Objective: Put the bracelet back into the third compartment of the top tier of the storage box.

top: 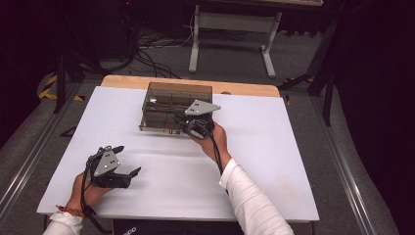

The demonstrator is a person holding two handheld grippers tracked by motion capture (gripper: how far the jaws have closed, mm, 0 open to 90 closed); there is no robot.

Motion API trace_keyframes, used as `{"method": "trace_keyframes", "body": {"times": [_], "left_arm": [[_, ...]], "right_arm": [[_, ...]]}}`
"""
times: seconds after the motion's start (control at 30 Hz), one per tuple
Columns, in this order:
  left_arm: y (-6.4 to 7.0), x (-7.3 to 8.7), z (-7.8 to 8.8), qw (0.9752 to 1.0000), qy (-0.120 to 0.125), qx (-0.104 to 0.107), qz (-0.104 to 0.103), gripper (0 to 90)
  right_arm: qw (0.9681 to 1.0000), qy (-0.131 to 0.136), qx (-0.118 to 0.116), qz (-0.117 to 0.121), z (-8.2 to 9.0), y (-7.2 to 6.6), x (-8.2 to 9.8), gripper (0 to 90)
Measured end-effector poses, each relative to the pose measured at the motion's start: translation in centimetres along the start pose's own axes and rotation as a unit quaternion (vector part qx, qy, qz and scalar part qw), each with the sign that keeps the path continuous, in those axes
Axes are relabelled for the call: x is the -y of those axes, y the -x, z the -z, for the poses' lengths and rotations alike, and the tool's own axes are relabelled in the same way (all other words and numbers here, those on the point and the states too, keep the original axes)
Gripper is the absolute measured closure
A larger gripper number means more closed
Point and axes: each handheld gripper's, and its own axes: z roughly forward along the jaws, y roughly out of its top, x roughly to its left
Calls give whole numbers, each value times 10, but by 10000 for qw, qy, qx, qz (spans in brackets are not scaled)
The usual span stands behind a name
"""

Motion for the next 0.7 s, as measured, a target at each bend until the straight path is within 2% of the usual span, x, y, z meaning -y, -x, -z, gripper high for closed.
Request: {"method": "trace_keyframes", "body": {"times": [0.1,0.3,0.43,0.5,0.6,0.7], "left_arm": [[0,0,0,10000,-1,-16,10,107],[0,0,0,10000,-13,-9,-25,108],[-1,1,-1,10000,-14,-7,22,108],[-1,1,-1,10000,-21,-26,-31,108],[0,1,0,10000,-36,-11,-29,112],[-1,1,-1,10000,-43,-29,-61,117]], "right_arm": [[10000,6,20,-28,2,1,2,818],[9996,-284,49,-49,-4,6,11,866],[9996,-250,32,-105,-4,8,12,878],[9997,-222,51,-107,-3,8,12,870],[9997,-118,178,-97,0,7,12,789],[9998,-48,188,-86,4,6,11,776]]}}
